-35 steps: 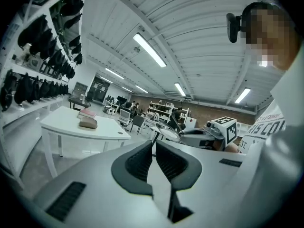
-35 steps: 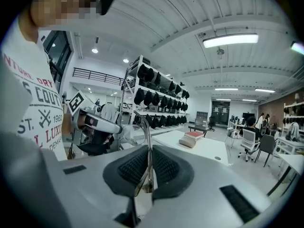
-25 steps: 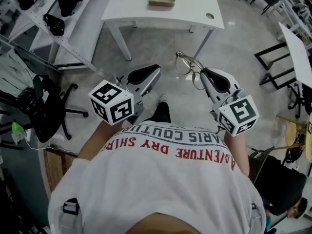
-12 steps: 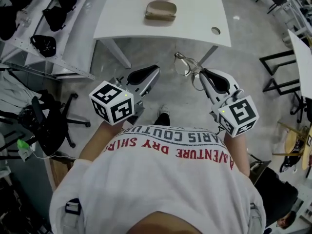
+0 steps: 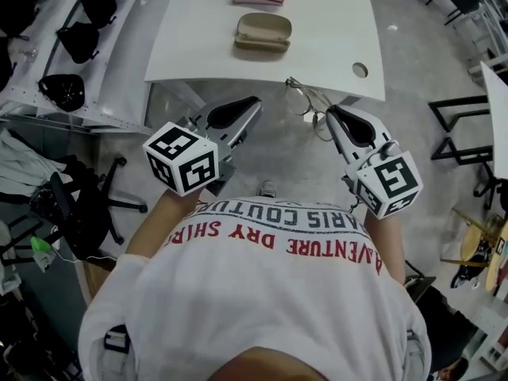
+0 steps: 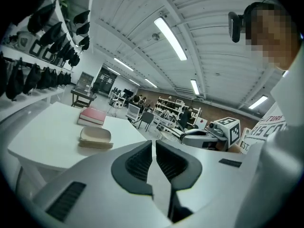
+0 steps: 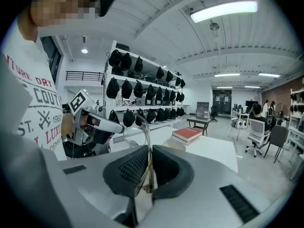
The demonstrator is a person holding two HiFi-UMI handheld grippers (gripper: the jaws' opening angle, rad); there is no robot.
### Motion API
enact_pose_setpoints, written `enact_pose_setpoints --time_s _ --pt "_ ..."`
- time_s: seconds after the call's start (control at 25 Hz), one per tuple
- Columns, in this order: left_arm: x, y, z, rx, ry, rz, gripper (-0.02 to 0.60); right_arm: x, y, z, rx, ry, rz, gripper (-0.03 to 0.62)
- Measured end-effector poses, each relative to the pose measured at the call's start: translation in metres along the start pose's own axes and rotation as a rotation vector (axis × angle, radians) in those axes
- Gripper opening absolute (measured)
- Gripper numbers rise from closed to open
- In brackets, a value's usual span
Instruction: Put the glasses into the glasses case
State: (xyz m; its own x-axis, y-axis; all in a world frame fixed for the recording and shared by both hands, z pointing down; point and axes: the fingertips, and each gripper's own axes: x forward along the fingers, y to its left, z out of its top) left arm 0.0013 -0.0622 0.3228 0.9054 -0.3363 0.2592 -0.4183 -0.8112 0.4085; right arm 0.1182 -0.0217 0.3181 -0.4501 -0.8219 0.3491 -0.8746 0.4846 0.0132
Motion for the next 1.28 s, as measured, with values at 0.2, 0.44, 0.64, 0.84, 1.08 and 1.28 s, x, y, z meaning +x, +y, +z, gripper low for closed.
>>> enact_pose_setpoints --time_s 0.2,0.44,0.64,0.84,1.08,1.28 --pt "0.005 0.008 0.011 0.023 -0.014 0.012 0.046 0.009 -0.009 0.006 -0.012 -0.020 0.001 0.037" --pt "0.012 0.014 0.013 0.023 -0.015 0.022 0.046 0.017 -0.019 0.010 -0.020 -0.025 0.005 0.038" --pt "0.020 0.024 0.019 0.018 -0.020 0.039 0.046 0.030 -0.030 0.012 -0.029 -0.018 0.030 0.038" --pt "0.031 0.046 0.028 0.002 -0.018 0.061 0.046 0.056 -0.046 0.018 -0.032 -0.011 0.058 0.038" --pt "0.051 0.075 0.035 -0.032 -0.006 0.092 0.046 0.089 -0.073 0.023 -0.028 0.007 0.095 0.037" --pt "0.066 0.104 0.044 -0.064 -0.009 0.119 0.046 0.122 -0.092 0.027 -0.032 0.030 0.134 0.038"
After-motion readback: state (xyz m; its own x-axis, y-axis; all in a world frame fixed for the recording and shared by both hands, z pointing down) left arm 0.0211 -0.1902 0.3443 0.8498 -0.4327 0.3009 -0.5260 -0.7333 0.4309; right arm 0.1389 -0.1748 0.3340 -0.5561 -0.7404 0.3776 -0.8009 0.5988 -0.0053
